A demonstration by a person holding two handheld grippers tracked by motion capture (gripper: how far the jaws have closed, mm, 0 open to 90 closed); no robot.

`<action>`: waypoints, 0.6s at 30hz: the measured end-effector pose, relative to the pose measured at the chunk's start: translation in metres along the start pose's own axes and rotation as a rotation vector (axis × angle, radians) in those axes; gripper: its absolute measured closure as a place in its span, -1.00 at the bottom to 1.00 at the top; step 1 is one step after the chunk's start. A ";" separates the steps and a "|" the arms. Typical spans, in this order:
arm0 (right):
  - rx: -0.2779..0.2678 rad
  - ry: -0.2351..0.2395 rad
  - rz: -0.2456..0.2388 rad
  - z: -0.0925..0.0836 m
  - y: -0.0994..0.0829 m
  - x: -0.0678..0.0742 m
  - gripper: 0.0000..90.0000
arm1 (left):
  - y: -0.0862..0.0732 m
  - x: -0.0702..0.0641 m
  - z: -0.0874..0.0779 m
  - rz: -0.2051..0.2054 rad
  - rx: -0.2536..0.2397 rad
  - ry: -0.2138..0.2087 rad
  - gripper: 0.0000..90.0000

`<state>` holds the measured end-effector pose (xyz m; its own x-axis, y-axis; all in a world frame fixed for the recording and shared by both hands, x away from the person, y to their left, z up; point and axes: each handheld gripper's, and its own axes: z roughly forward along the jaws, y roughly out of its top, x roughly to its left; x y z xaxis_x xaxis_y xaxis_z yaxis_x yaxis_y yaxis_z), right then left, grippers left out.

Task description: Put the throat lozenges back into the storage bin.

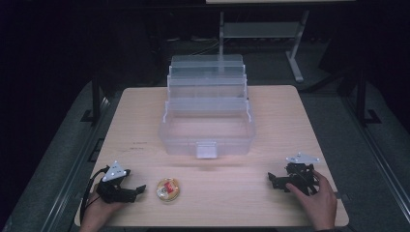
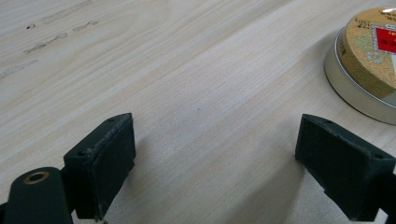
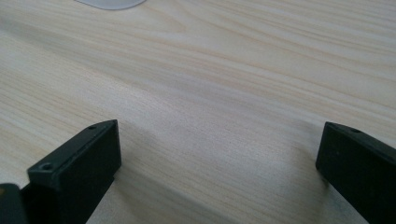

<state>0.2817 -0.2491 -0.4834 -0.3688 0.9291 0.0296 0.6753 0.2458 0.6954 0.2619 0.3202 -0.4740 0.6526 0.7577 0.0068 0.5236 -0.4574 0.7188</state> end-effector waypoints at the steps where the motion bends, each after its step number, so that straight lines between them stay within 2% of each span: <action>1: 0.000 0.000 0.000 0.000 0.000 0.000 -1.00 | 0.000 0.000 0.000 0.001 0.000 0.000 -0.75; 10: 0.000 0.000 -0.001 0.000 0.000 0.000 -1.00 | 0.000 0.000 0.000 0.003 0.000 -0.002 -0.75; 18: 0.000 0.000 -0.001 0.000 0.000 0.000 -1.00 | 0.004 0.001 -0.001 -0.009 0.023 -0.011 -0.73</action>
<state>0.2817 -0.2491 -0.4834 -0.3693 0.9288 0.0293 0.6753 0.2466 0.6951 0.2643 0.3190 -0.4706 0.6533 0.7571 -0.0074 0.5420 -0.4609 0.7027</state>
